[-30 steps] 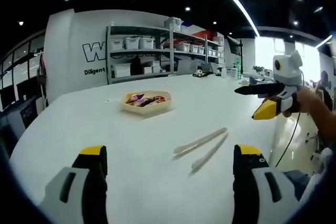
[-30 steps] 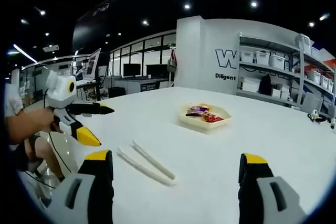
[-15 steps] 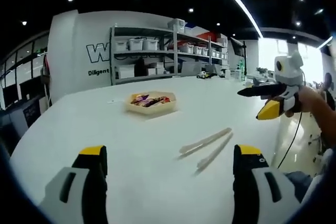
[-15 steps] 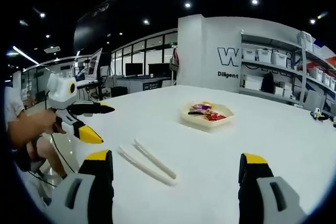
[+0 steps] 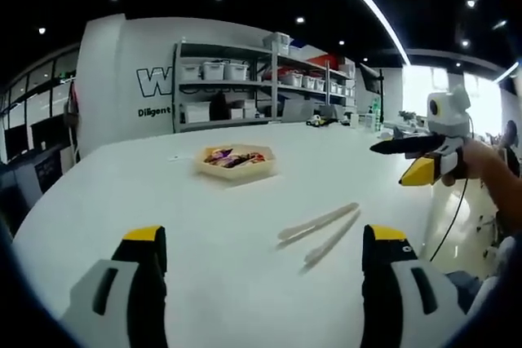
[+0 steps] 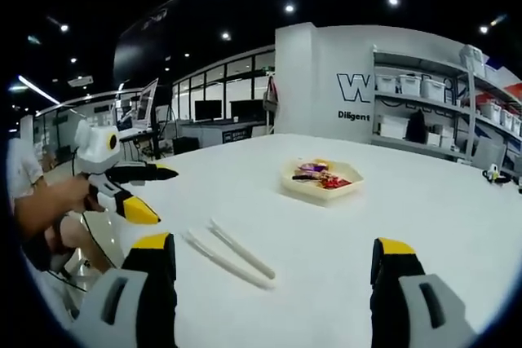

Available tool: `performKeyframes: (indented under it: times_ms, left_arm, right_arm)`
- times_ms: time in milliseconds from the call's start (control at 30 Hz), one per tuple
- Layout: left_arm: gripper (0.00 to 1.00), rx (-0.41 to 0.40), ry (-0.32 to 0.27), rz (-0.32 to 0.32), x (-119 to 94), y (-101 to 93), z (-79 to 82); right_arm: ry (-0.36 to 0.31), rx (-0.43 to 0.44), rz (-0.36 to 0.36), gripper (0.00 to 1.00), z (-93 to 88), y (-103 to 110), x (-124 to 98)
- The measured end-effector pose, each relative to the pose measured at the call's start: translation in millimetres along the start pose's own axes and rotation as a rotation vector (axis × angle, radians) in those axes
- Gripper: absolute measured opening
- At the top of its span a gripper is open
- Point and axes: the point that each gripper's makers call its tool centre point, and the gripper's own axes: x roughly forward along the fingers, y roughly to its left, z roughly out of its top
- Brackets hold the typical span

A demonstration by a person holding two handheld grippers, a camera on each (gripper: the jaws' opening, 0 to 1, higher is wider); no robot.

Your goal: Place the target food into the container with the food tongs after gripping and lifting it, then release it inside without dropping or visibly crushing the food.

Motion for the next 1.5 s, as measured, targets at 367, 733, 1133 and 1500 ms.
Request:
performKeyframes:
  times_ms: [367,733,1133,1500]
  left_arm:
    - [0.99,-0.022,-0.009,-0.005,-0.5,-2.0,-0.2]
    - [0.99,-0.01,-0.013,-0.002,-0.2,-3.1,2.5]
    - [0.99,-0.022,0.007,-0.017,3.6,-0.7,-3.3]
    - [0.99,-0.027,0.004,-0.03,5.3,-7.1,-2.0]
  right_arm:
    - [-0.015,0.068,0.023,0.99,-3.7,0.1,-4.1]
    - [0.002,0.041,0.022,0.99,-2.2,0.7,-3.8]
    - [0.034,-0.008,-0.001,0.99,-8.8,0.3,-3.9]
    - [0.022,0.006,0.001,0.99,-6.9,-0.3,-7.8]
